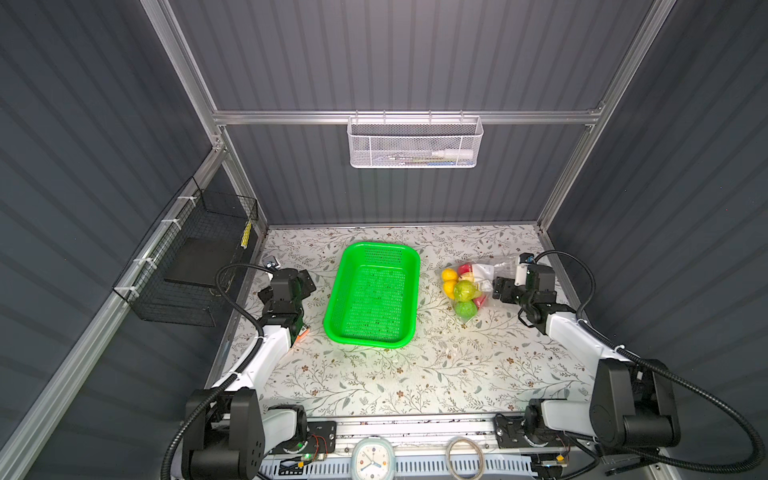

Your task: Place the food in the zip-top bag and seal the zipper

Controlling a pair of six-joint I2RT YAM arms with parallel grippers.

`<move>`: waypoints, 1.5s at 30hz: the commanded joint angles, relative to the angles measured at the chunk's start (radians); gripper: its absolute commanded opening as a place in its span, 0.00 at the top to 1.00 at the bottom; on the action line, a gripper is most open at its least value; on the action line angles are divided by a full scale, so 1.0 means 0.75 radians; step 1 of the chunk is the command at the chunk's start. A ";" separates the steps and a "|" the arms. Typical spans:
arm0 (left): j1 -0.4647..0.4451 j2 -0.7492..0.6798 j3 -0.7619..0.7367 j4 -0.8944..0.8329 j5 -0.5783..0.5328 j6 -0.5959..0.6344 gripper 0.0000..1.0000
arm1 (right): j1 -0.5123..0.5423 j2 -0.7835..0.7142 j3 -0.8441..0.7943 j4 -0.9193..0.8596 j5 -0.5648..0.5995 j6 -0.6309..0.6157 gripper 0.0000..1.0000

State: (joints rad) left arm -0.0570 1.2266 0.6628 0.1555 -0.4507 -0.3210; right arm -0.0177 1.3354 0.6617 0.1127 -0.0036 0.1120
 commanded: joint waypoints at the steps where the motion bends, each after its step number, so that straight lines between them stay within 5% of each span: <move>1: 0.007 0.047 -0.032 0.075 -0.086 0.033 0.00 | -0.023 0.040 -0.087 0.200 0.053 -0.060 0.09; 17: 0.007 0.247 -0.156 0.306 -0.135 0.136 0.00 | -0.046 0.173 -0.457 1.174 0.043 -0.082 0.06; 30: -0.005 0.666 -0.438 1.403 0.233 0.401 0.00 | -0.049 0.161 -0.454 1.150 0.065 -0.072 0.01; 45: -0.008 0.642 -0.341 1.158 0.272 0.406 0.00 | -0.050 0.163 -0.448 1.139 0.065 -0.070 0.01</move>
State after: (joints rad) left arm -0.0582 1.7004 0.3962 1.0325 -0.2558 -0.0380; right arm -0.0528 1.4521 0.3252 0.9417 0.0307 0.0525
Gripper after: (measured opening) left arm 0.998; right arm 0.989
